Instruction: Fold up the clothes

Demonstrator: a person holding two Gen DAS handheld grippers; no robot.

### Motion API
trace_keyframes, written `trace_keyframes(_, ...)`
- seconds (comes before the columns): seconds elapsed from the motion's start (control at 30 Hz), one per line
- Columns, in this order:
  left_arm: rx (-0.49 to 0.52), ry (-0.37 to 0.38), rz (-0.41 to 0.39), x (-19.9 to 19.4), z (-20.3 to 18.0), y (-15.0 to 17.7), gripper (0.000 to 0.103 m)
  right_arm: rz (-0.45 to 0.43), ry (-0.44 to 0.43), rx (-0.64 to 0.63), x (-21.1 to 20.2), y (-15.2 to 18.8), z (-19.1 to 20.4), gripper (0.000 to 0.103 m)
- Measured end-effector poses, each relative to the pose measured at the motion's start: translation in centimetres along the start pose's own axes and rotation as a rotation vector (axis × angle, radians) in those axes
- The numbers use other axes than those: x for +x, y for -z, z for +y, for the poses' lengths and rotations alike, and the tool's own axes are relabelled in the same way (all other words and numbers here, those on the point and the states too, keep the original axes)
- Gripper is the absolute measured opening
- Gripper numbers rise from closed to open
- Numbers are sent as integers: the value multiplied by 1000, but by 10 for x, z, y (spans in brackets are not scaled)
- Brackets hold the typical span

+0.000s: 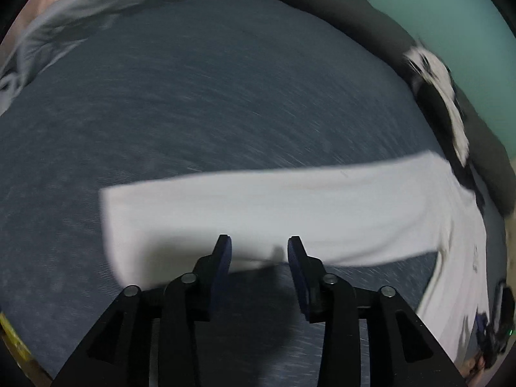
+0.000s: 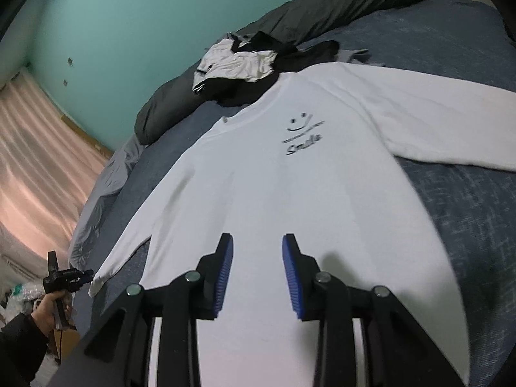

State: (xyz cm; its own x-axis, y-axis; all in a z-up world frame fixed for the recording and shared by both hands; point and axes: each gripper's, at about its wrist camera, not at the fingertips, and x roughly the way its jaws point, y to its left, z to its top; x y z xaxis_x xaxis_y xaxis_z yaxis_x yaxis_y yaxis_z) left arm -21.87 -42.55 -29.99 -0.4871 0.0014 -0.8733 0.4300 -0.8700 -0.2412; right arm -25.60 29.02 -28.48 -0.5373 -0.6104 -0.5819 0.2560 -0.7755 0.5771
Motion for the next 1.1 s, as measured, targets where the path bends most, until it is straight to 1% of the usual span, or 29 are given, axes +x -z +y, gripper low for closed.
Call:
trace_keyframes(0.1, -31, -24, -21, -6, 23, -4, 49, 9, -10, -32, 4, 2, 8, 31)
trace_keyframes(0.2, -49, -68, -34, -5, 42, -6, 52, 8, -18, -42, 4, 3, 11, 31)
trace_keyframes(0.3, -67, -126, -45, -1, 57, -6, 52, 6, -28, -39, 5, 3, 12, 31)
trace_keyframes(0.43, -119, -137, -39, 11, 77, -5, 52, 6, -32, -37, 5, 2, 12, 31)
trace_keyframes(0.5, -114, -131, -39, 17, 80, -5, 52, 9, -31, -40, 6, 3, 12, 31)
trace_keyframes(0.57, -104, -115, -57, 20, 79, -5, 51, 13, -29, -43, 7, 4, 13, 31)
trace_keyframes(0.6, -99, -102, -69, 20, 77, -6, 41, 15, -29, -44, 7, 4, 13, 31)
trace_keyframes(0.63, -93, -100, -71, 21, 76, -6, 20, 16, -28, -45, 8, 4, 13, 31)
trace_keyframes(0.67, -80, -101, -71, 21, 73, -8, 13, 18, -27, -47, 8, 5, 13, 31)
trace_keyframes(0.73, -47, -103, -71, 21, 68, -11, 6, 22, -26, -50, 9, 5, 14, 31)
trace_keyframes(0.83, -16, -116, -114, 8, 64, -19, 6, 27, -24, -54, 11, 6, 14, 31)
trace_keyframes(0.93, -9, -131, -144, -7, 66, -35, 6, 28, -25, -60, 11, 7, 16, 31)
trace_keyframes(1.03, -9, -154, -145, -15, 71, -50, 6, 27, -26, -67, 11, 7, 17, 31)
trace_keyframes(1.1, -17, -164, -133, -12, 76, -56, 6, 30, -23, -72, 12, 8, 18, 31)
